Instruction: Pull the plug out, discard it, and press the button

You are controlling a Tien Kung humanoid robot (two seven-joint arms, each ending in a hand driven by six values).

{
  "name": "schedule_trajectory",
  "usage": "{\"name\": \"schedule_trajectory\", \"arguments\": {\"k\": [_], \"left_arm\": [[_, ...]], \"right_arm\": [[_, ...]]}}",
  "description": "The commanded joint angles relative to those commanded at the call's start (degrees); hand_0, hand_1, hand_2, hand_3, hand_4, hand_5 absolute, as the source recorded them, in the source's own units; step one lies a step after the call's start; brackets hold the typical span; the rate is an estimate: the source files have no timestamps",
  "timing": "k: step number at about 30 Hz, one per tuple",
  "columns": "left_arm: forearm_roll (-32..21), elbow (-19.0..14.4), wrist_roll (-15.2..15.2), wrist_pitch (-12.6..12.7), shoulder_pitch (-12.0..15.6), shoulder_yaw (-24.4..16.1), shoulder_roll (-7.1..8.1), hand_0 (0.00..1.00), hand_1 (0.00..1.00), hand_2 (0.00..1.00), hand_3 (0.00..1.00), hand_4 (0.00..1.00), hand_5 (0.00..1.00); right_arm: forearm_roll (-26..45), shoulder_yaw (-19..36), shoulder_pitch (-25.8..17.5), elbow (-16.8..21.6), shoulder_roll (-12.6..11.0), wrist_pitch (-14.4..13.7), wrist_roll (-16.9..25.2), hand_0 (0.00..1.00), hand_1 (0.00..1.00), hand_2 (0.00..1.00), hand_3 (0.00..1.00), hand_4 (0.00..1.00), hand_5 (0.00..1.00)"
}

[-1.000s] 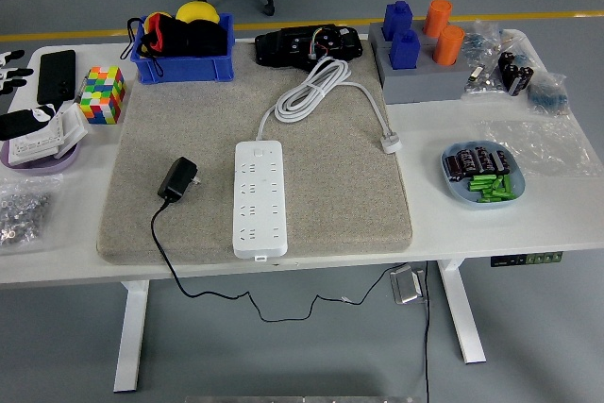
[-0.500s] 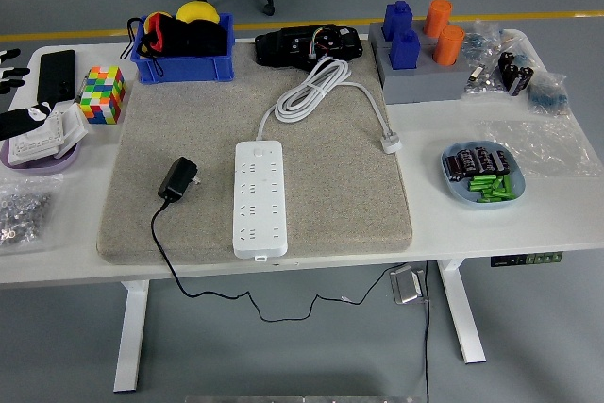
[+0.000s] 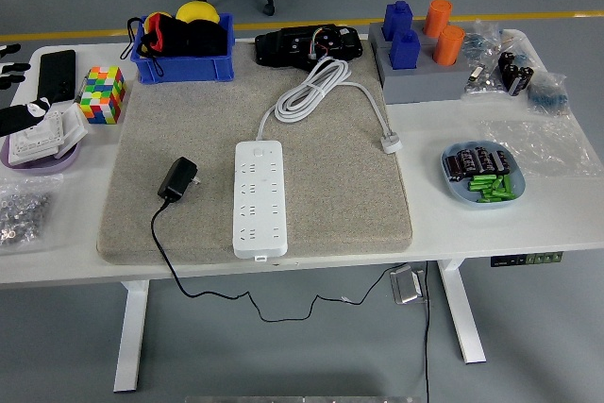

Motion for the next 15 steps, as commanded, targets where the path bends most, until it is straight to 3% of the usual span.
{"name": "schedule_trajectory", "arguments": {"k": [15], "left_arm": [[0.09,-0.53,-0.27,0.16,-0.08,0.13,0.11,0.773,0.736,0.757,0.885,0.744,0.047]], "right_arm": [[0.08,-0.12,0.15,0.04,-0.11,0.01,-0.01,0.756,0.705,0.717,0.728,0.772,0.655]]}}
